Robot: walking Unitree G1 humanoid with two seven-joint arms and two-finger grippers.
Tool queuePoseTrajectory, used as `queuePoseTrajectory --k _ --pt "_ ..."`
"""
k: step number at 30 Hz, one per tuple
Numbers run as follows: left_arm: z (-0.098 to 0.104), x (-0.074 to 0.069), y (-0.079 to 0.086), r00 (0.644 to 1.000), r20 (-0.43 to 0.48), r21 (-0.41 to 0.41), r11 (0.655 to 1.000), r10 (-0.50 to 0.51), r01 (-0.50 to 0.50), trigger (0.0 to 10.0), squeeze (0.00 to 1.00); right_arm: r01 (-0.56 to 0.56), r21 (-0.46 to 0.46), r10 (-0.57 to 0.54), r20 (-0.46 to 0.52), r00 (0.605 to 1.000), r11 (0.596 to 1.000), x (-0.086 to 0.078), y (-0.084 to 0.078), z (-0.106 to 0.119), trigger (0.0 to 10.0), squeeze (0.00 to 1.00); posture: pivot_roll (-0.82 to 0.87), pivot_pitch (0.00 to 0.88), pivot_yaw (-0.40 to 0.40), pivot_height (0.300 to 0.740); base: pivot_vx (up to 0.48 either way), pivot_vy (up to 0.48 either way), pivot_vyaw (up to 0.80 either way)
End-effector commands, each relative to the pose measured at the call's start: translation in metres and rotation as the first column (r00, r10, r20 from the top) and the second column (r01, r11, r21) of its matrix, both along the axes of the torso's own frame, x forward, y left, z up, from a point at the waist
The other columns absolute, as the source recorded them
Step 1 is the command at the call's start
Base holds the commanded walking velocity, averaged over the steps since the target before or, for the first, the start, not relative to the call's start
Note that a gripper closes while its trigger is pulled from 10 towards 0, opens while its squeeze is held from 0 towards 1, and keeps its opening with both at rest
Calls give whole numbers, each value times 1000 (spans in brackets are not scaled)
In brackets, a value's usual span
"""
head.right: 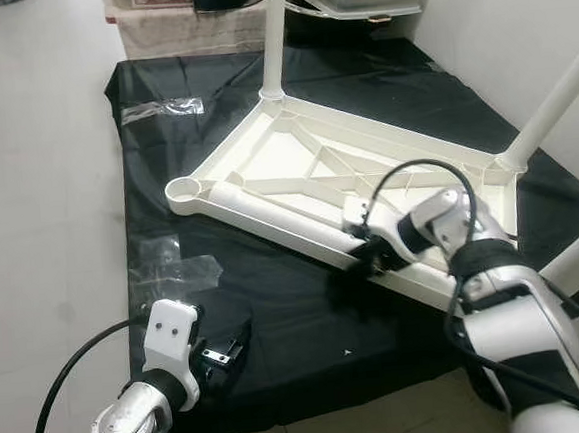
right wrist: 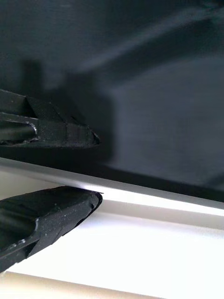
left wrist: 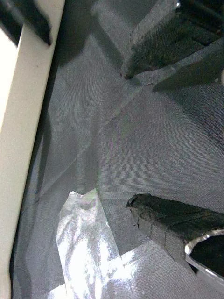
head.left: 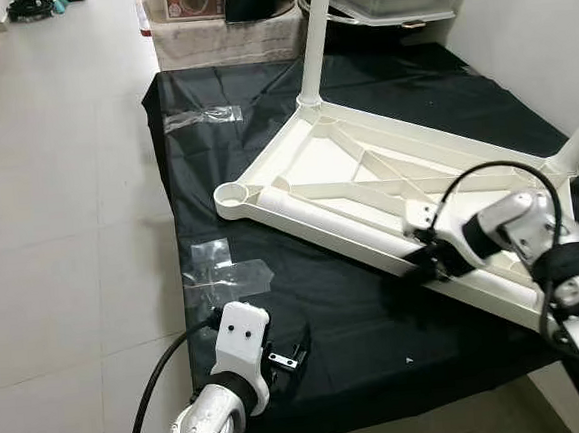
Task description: Building children table
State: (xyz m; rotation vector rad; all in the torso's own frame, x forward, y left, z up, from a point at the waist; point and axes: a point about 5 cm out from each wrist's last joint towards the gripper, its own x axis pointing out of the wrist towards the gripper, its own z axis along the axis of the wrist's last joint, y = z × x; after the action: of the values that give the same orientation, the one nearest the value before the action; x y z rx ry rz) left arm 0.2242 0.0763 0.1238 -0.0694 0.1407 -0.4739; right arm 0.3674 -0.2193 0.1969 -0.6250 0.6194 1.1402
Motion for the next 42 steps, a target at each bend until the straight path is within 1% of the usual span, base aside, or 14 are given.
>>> queuePoseTrajectory --k 1,2,4,6,14,17,19,21,23,25,31,38,39,42 --pt "-10 -3 -1 999 -54 -2 1000 0 0 10000 0 -13 53 13 5 1000 999 2 8 2 10000 0 75 167 -101 740 0 0 0" --pt "-10 -3 -1 999 -54 -2 1000 0 0 10000 0 -13 53 13 5 1000 999 2 8 2 10000 0 75 167 -101 740 0 0 0" --pt "-10 -3 -1 999 -54 -2 1000 0 0 10000 0 0 99 -5 47 999 995 9 22 9 10000 0 76 170 -103 740 0 0 0" --pt "-10 -3 -1 999 -54 -2 1000 0 0 10000 0 -6 109 -1 68 998 994 11 28 11 10000 0 75 169 -104 740 0 0 0" --pt "-10 -4 -1 999 -54 -4 1000 0 0 10000 0 -3 89 -5 81 997 996 14 43 5 10000 0 77 166 -106 740 0 0 0" --pt "-10 -4 -1 999 -53 -4 1000 0 -1 10000 0 -5 81 -2 80 997 997 14 45 3 10000 0 80 164 -107 740 0 0 0" --pt "-10 -5 -1 999 -53 -5 1000 0 0 10000 0 8 45 -11 77 997 999 14 45 -1 10000 0 78 162 -106 740 0 0 0" --pt "-10 -6 -2 999 -52 -10 1000 -2 1 10000 0 51 -29 -49 75 996 998 15 43 -9 10000 0 76 159 -105 740 0 0 0" --pt "-10 -6 -2 999 -52 -10 1000 -2 1 10000 0 51 -29 -49 75 996 998 15 43 -9 10000 0 76 159 -105 740 0 0 0" --pt "-11 -6 -2 999 -53 -11 1000 -4 3 10000 0 87 -72 -82 60 995 994 15 41 -15 10000 0 76 156 -102 740 0 0 0" --pt "-11 -6 -1 998 -56 -12 1000 -4 4 10000 0 113 -95 -110 34 993 989 15 44 -21 10000 0 78 153 -103 740 0 0 0" --pt "-12 -6 -1 998 -59 -14 1000 -7 6 10000 0 84 -135 -83 10 996 987 12 46 -27 10000 0 75 153 -103 740 0 0 0" --pt "-11 -6 -2 998 -59 -15 1000 -7 6 10000 0 26 -144 -28 -8 1000 989 10 49 -28 0 0 75 158 -105 740 0 0 0" --pt "-11 -6 -2 998 -58 -15 1000 -6 5 10000 0 -23 -144 19 -25 999 989 7 51 -28 0 0 77 161 -106 740 0 0 0"
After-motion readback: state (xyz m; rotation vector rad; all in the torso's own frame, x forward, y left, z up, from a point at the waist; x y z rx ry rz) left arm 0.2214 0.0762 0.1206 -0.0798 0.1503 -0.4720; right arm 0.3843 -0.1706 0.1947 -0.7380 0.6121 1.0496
